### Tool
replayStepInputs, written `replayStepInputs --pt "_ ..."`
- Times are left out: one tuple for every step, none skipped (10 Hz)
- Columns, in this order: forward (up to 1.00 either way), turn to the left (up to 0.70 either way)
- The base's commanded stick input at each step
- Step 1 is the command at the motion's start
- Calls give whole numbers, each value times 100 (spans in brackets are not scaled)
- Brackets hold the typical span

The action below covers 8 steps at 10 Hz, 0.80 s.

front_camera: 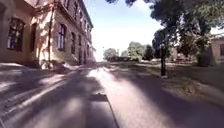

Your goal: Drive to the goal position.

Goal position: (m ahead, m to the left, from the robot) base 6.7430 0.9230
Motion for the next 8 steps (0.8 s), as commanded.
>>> replayStepInputs --pt "70 0" --pt "70 0" --pt "70 0" --pt "70 0" --pt "70 0" --pt "70 0" --pt "70 0" --pt "70 0"
